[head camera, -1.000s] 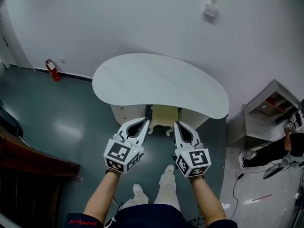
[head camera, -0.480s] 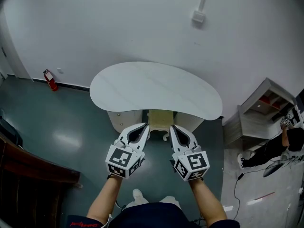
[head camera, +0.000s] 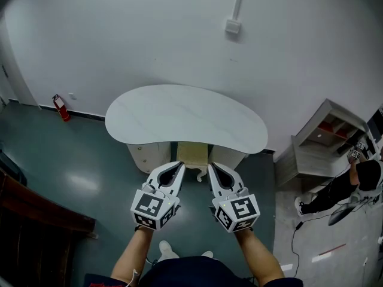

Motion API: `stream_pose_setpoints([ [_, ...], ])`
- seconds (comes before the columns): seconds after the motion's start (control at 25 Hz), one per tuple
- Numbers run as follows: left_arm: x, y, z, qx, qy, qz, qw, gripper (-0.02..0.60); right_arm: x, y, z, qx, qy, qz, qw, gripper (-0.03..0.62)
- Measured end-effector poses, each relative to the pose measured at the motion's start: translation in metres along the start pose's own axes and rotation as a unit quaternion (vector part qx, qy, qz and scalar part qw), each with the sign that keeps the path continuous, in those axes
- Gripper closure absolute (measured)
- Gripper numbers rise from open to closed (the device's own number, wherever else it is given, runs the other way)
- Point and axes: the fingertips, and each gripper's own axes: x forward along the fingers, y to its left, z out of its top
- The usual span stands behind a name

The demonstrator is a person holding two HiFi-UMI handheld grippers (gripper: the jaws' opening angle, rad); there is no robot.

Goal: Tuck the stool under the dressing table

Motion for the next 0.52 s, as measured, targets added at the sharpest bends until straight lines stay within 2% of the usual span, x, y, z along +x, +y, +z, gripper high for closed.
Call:
stream_pose_setpoints([
  [0.32, 0.006, -0.044, 0.010, 0.008, -0.009, 0.006, 0.9999, 0.565, -0.039, -0.016, 0.008, -0.007, -0.014, 0.004, 1.000, 0.579],
  [0.52, 0.010, -0.068, 0.020, -0.013, -0.023, 0.004, 0.9996, 0.566, -0.062, -0.032, 0.010, -0.001, -0.015, 0.002, 1.000, 0.579],
])
